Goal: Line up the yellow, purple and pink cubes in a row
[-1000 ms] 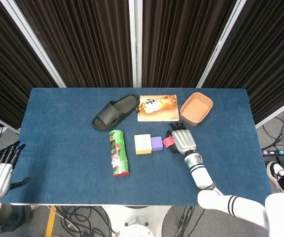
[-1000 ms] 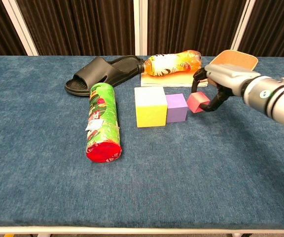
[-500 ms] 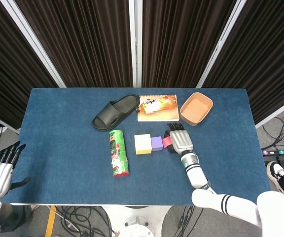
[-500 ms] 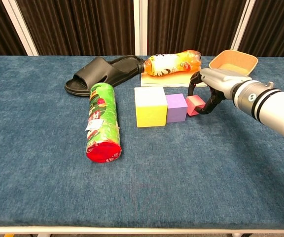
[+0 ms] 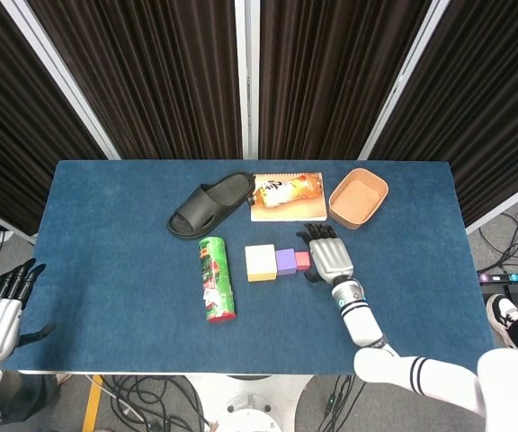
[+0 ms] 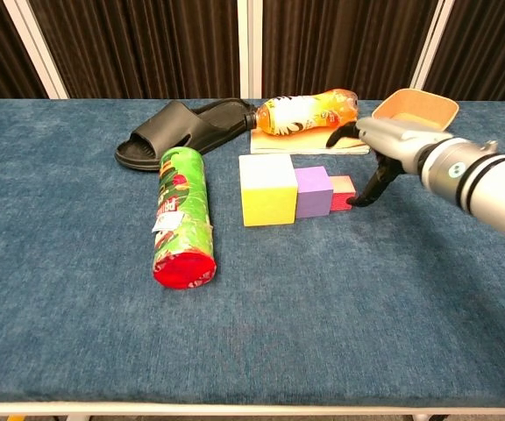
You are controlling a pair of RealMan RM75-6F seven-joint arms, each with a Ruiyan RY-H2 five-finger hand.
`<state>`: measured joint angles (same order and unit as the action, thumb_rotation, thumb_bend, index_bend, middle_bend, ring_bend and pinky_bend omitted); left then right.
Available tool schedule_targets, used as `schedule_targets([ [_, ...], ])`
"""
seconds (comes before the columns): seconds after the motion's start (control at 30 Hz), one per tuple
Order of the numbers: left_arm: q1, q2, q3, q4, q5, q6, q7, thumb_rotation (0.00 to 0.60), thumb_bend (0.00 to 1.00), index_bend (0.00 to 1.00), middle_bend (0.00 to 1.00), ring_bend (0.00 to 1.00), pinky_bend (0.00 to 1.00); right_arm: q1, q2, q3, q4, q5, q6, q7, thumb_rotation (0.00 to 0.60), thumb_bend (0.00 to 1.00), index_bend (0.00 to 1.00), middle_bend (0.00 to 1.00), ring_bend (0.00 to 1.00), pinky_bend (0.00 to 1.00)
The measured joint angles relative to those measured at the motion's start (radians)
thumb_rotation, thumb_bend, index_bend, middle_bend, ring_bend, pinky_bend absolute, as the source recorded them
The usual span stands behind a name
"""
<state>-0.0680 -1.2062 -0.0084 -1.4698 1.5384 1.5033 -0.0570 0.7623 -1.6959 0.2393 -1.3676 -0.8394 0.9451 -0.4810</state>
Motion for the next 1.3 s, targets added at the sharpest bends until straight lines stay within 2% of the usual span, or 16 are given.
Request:
schedule_targets([
  [0.13, 0.004, 0.003, 0.001, -0.007, -0.005, 0.001, 0.005, 0.600, 0.05, 0.14, 0.16, 0.11, 0.16, -0.008, 0.061, 0.017, -0.014, -0.032, 0.014, 0.037, 0.600, 0.06, 0.13, 0.02, 0.00, 0.00],
  [0.27, 0.006, 0.007, 0.002, -0.022, -0.008, 0.000, 0.019, 0.600, 0.05, 0.13, 0.16, 0.11, 0.16, 0.005, 0.064, 0.031, 0.037, -0.027, -0.009, 0.053, 0.600, 0.04, 0.13, 0.01, 0.00, 0.00],
  [0.6, 0.006, 0.021, 0.001, -0.058, -0.026, -0.015, 0.057, 0.600, 0.05, 0.13, 0.16, 0.11, 0.16, 0.073, -0.053, 0.030, 0.286, -0.013, -0.125, 0.087, 0.600, 0.03, 0.13, 0.00, 0.00, 0.00],
  [0.8, 0.002, 0.024, -0.001, -0.064, -0.032, -0.025, 0.066, 0.600, 0.05, 0.13, 0.16, 0.11, 0.16, 0.096, -0.118, 0.031, 0.373, -0.040, -0.165, 0.151, 0.600, 0.03, 0.13, 0.00, 0.00, 0.00],
  [1.1, 0.000, 0.026, -0.003, -0.064, -0.036, -0.030, 0.063, 0.600, 0.05, 0.14, 0.16, 0.11, 0.16, 0.109, -0.151, 0.029, 0.407, -0.068, -0.182, 0.171, 0.600, 0.03, 0.13, 0.00, 0.00, 0.00],
  [1.3, -0.001, 0.024, -0.005, -0.056, -0.038, -0.031, 0.055, 0.600, 0.05, 0.13, 0.16, 0.11, 0.16, 0.089, -0.119, 0.018, 0.357, -0.097, -0.153, 0.174, 0.600, 0.03, 0.12, 0.00, 0.00, 0.00],
])
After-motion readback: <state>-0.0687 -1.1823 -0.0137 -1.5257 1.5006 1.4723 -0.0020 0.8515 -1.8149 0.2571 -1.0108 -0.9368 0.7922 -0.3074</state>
